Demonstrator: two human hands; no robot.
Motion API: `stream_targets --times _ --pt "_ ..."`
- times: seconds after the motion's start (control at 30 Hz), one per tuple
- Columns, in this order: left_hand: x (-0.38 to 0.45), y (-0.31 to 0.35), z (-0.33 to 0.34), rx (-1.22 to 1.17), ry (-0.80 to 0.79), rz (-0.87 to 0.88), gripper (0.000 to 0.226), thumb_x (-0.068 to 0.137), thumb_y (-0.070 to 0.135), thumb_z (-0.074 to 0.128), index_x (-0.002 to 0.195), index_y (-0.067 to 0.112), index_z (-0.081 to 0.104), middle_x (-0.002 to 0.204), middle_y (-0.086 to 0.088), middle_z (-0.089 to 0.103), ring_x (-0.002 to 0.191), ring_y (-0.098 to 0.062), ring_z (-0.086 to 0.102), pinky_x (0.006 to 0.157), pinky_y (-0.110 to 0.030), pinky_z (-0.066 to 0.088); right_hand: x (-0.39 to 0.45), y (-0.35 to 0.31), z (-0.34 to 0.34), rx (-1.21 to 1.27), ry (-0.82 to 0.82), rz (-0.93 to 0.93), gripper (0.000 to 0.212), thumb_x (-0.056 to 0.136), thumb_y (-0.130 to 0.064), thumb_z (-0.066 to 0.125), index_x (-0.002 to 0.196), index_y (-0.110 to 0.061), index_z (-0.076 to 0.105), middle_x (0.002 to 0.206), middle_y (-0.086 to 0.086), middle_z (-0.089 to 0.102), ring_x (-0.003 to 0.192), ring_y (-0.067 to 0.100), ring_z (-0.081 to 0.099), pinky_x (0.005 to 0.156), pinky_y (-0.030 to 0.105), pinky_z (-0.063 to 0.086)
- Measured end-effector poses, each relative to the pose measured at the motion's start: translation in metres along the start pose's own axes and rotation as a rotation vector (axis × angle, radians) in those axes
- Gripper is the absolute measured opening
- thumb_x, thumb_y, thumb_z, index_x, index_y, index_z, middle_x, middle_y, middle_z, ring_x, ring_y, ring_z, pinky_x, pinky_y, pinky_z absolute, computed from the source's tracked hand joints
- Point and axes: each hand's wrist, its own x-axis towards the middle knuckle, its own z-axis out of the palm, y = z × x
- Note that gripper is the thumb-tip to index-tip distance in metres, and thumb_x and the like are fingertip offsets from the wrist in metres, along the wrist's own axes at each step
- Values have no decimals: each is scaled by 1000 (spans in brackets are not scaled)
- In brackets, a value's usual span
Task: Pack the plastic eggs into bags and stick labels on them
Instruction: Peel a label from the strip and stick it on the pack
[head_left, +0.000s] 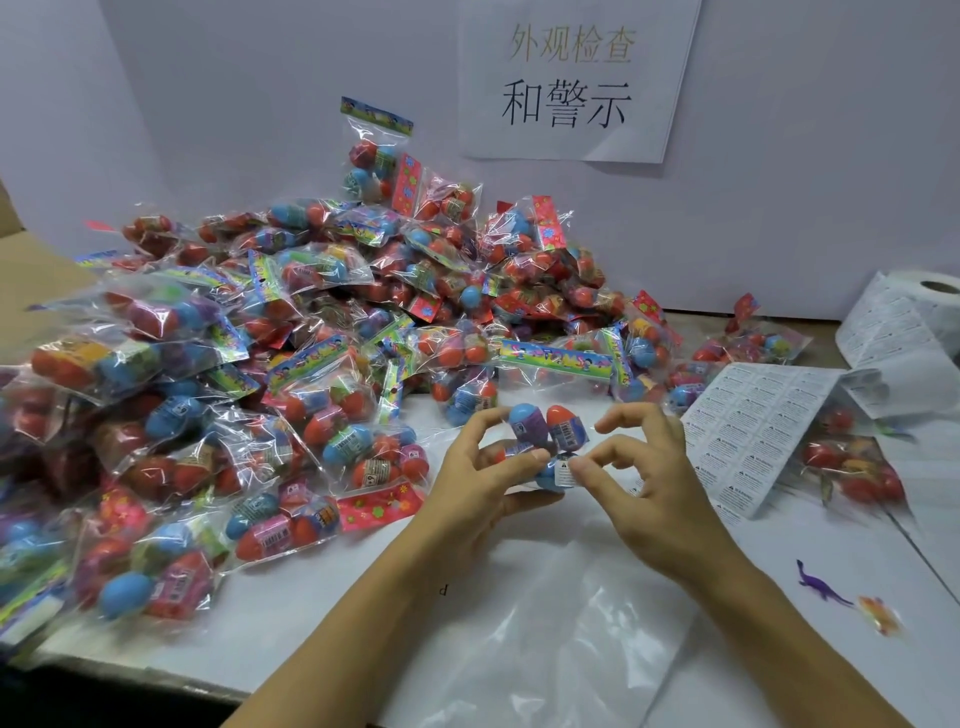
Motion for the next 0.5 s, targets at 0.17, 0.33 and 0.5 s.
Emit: stream_targets --times 0.17,0.33,0.5 --pt "-1 0 2 2 -4 -15 54 83 7 75 132 15 53 109 -18 76 97 -33 75 80 -43 62 -1 -2 2 -12 -9 2 14 88 -18 76 75 -17 70 107 -14 49 111 5 43 88 22 39" --pt "-3 -3 3 65 -30 19 62 82 -4 80 132 16 51 113 -21 74 103 -36 74 87 -47 62 -1 -1 3 -16 7 -17 15 87 -16 77 74 -15 70 102 -12 49 107 6 44 85 22 39" --pt "-4 -5 5 93 4 69 60 81 -6 80 129 15 51 114 -24 72 103 -39 73 85 -45 62 -1 -1 5 -19 41 -33 18 85 -18 79 71 -21 68 97 -11 49 103 5 43 78 14 36"
